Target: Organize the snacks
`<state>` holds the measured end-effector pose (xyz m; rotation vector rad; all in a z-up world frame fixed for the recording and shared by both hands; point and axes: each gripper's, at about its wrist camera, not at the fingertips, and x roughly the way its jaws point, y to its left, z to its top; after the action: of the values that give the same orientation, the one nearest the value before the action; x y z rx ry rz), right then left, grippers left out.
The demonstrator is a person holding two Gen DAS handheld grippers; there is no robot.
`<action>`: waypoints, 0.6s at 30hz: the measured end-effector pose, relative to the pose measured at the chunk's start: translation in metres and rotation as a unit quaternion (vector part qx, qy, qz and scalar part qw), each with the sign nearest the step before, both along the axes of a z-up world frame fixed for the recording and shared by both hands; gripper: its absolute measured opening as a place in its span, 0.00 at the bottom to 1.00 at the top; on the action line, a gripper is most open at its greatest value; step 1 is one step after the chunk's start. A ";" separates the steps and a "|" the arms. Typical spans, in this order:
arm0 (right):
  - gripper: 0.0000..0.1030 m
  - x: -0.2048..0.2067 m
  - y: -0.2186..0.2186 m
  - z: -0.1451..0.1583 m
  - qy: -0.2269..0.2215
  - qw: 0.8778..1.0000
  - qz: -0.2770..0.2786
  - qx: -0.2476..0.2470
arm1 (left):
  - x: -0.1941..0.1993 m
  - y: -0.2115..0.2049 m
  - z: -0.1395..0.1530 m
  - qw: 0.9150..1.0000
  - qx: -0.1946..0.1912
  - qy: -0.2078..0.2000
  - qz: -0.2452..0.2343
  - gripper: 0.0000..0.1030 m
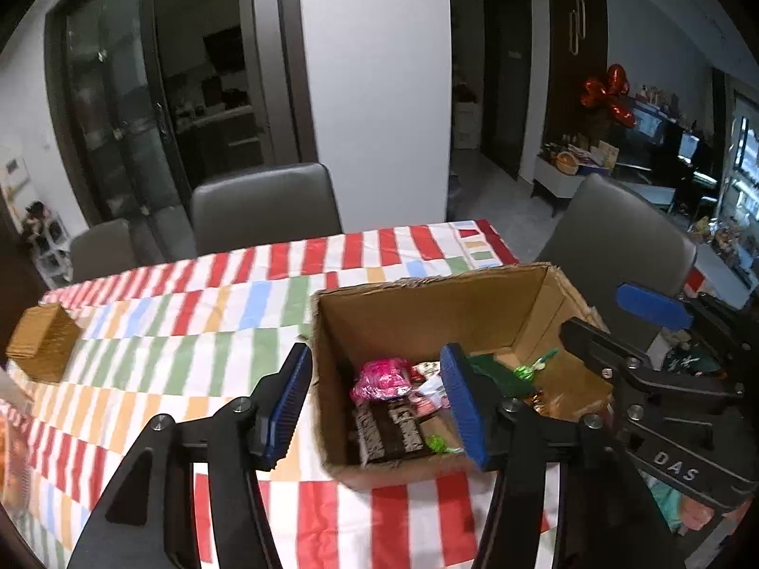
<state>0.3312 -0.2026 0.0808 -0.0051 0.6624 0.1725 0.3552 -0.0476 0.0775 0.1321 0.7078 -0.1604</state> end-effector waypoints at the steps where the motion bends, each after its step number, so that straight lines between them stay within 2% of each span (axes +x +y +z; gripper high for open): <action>1: 0.61 -0.005 0.000 0.001 -0.003 1.000 0.001 0.000 | -0.005 0.001 0.001 1.000 0.003 -0.005 0.004 0.55; 3: 0.63 -0.016 0.002 0.001 -0.008 1.000 0.001 -0.003 | -0.020 0.003 0.003 1.000 0.007 -0.016 0.010 0.58; 6: 0.71 -0.033 0.003 0.006 -0.017 1.000 0.002 -0.003 | -0.042 0.008 0.009 0.999 0.006 -0.035 0.019 0.63; 13: 0.79 -0.082 0.002 0.020 -0.053 0.999 -0.004 -0.008 | -0.093 0.017 0.019 0.997 -0.003 -0.070 0.027 0.74; 18: 0.84 -0.120 0.001 0.025 -0.080 0.997 -0.012 -0.017 | -0.130 0.022 0.019 0.996 -0.013 -0.085 0.025 0.77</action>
<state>0.2109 -0.2015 0.1061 -0.0436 0.5059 0.1356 0.2251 -0.0255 0.0963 0.1011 0.5396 -0.1094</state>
